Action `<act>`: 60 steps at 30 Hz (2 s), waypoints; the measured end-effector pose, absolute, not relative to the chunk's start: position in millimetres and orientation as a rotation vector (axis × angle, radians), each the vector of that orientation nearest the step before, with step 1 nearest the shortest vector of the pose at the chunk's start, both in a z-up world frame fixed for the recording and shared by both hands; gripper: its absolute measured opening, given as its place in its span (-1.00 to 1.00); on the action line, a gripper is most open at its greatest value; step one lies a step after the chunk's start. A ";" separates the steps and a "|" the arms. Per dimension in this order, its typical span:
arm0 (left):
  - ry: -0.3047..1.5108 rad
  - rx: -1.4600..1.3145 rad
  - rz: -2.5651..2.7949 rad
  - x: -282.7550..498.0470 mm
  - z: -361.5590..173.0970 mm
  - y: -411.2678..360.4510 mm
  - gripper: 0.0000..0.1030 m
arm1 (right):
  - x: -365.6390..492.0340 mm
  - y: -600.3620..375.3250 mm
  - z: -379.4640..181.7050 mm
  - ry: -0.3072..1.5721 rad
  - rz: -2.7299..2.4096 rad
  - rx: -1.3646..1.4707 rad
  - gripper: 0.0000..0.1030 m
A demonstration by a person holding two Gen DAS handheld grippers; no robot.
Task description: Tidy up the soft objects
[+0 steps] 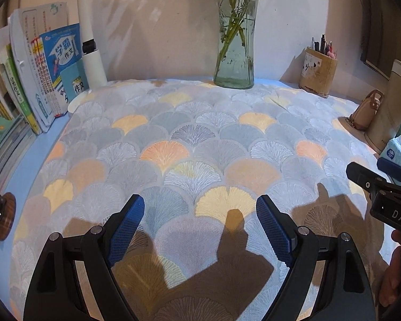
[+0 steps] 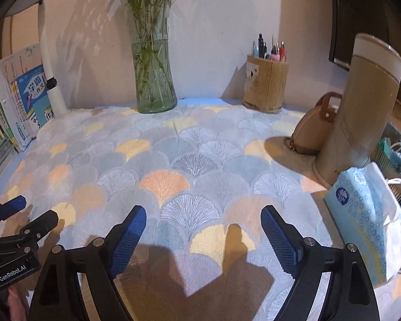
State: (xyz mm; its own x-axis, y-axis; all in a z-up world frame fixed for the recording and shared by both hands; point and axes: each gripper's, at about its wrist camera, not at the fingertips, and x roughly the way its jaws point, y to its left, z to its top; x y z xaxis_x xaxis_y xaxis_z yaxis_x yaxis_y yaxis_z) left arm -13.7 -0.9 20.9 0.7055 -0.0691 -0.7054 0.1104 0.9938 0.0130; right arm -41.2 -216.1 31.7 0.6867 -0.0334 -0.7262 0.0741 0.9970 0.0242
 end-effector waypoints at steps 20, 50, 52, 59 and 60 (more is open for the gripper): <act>0.789 0.030 -0.094 -11.7 21.0 4.4 0.65 | -42.6 -210.7 31.0 0.812 -0.065 0.023 0.71; 0.945 -0.007 0.029 8.7 -0.1 17.5 1.00 | -18.4 -216.5 5.3 1.025 -0.052 0.031 1.00; 0.944 -0.012 0.027 9.2 0.0 17.6 1.00 | -18.3 -219.0 4.3 1.035 -0.050 0.049 1.00; 0.946 0.007 -0.005 11.5 0.4 19.0 1.00 | -19.6 -219.2 4.3 1.031 -0.059 0.042 1.00; 0.945 0.008 -0.009 11.5 0.4 19.6 1.00 | -19.8 -218.8 4.3 1.031 -0.060 0.041 1.00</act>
State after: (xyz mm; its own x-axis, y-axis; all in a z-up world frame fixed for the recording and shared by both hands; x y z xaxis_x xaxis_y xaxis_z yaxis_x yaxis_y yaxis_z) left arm 11.5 19.6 0.4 0.5857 -0.0048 -0.8105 0.0114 0.9999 0.0023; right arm -19.8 -218.8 4.3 0.5127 -0.0300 -0.8580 0.0690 0.9976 0.0063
